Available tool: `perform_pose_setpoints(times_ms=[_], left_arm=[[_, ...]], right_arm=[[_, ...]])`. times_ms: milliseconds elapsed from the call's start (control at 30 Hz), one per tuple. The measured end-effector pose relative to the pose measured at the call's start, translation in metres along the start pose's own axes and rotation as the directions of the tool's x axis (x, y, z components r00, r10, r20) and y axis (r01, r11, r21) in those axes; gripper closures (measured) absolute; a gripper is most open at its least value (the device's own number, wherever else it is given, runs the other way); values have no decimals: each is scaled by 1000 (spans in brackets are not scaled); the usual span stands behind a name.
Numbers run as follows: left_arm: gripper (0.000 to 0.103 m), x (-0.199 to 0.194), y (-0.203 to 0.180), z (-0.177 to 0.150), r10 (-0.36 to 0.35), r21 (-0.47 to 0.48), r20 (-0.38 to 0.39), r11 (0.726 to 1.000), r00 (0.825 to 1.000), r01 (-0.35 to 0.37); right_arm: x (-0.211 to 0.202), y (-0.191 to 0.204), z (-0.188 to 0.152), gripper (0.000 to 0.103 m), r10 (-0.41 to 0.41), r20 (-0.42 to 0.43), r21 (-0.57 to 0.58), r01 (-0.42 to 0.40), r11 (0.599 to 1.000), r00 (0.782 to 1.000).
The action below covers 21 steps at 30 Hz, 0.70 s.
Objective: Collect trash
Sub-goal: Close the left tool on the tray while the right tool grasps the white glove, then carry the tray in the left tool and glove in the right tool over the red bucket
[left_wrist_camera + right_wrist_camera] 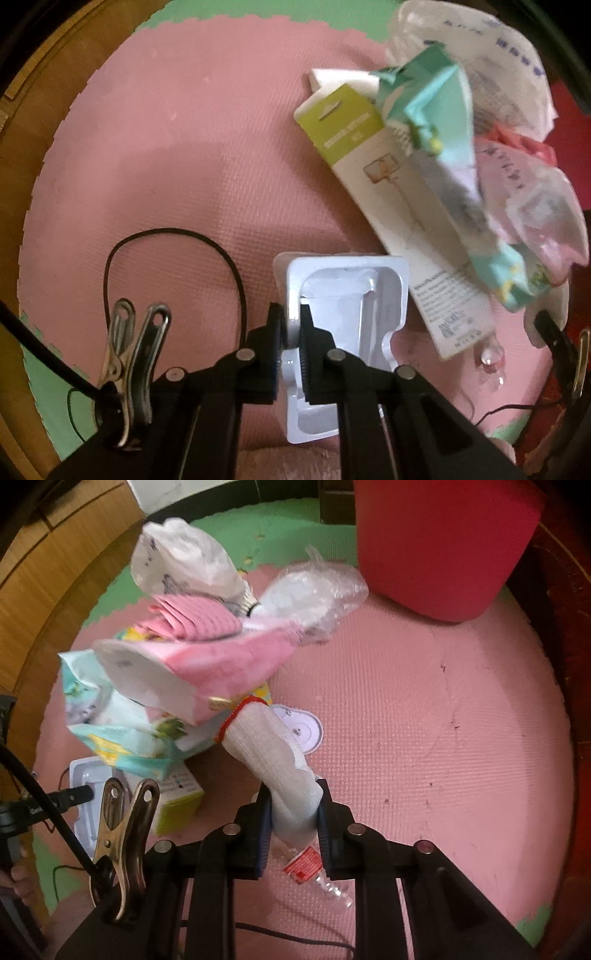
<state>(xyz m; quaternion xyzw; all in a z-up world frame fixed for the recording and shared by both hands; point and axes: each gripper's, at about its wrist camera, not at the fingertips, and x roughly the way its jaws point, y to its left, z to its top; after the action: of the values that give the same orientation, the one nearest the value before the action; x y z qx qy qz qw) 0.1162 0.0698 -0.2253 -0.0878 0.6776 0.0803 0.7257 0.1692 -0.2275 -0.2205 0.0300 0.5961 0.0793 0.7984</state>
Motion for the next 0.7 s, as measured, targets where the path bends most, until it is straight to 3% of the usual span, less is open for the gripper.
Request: perform_pose_setpoints(times_ms=[300, 567, 700], left_arm=[[95, -67, -6, -7, -47, 59, 91, 997, 995, 42], [95, -142, -37, 2, -120, 146, 174, 985, 977, 95], [95, -181, -64, 11, -164, 183, 185, 975, 969, 130]], right_arm=[[-55, 4, 1, 81, 29, 78, 26, -31, 999, 997], [-119, -7, 12, 81, 56, 160, 76, -69, 995, 985], [-147, -13, 23, 81, 92, 154, 97, -108, 989, 984]])
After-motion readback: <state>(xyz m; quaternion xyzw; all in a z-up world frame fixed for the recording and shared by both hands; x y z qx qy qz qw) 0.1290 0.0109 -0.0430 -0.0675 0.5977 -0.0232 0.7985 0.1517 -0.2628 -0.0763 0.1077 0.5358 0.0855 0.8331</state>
